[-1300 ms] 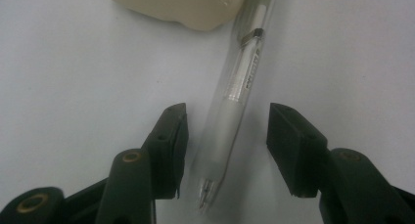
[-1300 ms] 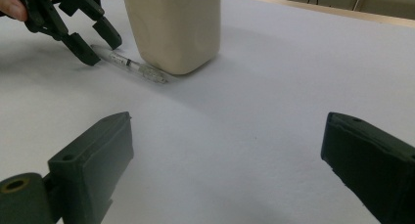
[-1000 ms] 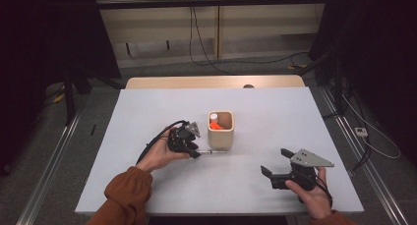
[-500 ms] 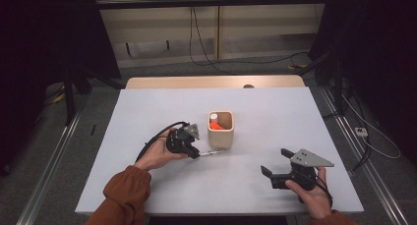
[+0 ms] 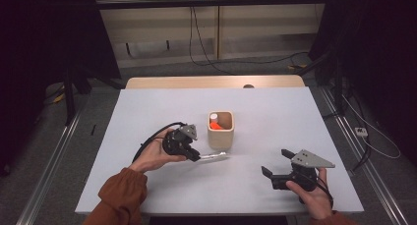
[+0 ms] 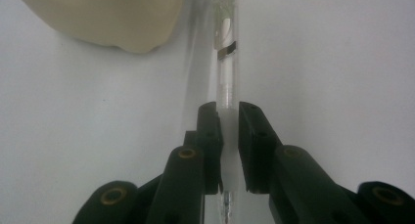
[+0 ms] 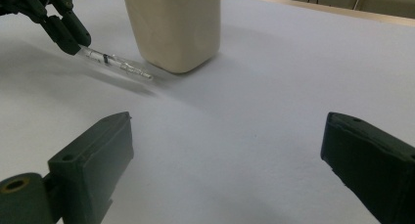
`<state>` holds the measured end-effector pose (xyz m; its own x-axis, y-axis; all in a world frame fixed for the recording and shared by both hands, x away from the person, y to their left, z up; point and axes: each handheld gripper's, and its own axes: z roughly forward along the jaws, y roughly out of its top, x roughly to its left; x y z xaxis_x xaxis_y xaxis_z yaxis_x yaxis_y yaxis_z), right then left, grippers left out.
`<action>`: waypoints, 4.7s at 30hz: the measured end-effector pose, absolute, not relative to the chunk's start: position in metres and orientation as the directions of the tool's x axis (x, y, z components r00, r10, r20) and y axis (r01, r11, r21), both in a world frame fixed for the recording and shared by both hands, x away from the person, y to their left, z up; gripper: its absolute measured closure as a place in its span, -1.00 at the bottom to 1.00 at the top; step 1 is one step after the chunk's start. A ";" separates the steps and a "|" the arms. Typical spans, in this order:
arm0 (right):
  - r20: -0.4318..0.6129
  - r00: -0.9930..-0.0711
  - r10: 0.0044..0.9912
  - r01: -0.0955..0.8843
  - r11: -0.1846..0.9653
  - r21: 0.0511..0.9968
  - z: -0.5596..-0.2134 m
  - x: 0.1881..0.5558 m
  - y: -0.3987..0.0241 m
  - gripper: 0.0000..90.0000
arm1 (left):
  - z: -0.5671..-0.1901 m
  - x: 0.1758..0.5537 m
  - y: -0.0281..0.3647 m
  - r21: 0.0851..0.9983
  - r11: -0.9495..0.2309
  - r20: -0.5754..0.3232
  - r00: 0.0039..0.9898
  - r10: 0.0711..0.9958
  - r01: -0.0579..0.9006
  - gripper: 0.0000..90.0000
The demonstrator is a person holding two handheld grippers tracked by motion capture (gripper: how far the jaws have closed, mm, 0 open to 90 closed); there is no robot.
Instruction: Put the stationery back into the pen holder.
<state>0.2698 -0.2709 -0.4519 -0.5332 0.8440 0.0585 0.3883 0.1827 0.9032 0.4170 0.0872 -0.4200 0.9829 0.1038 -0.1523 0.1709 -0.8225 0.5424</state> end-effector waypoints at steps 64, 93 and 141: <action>-0.612 -0.622 0.489 -0.059 0.749 0.659 -0.411 0.289 -0.139 0.80 | -0.393 0.377 0.122 0.740 -0.582 -0.143 0.925 0.352 0.336 -0.65; -0.020 -0.608 0.793 0.163 0.149 0.975 -0.391 0.411 -0.155 0.80 | -0.432 0.329 0.179 0.831 -0.424 -0.061 0.818 0.572 0.359 -0.85; 0.087 -0.529 0.844 0.351 0.125 0.928 -0.435 0.307 -0.239 -0.85 | -0.430 0.322 0.204 0.860 -0.334 -0.075 0.744 0.664 0.385 -0.85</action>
<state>0.3072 -0.2391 -0.4350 -0.5293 0.8440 0.0867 0.3507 0.1246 0.9282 0.3216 0.2036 -0.4303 0.7439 0.6641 -0.0748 0.3850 -0.3343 0.8602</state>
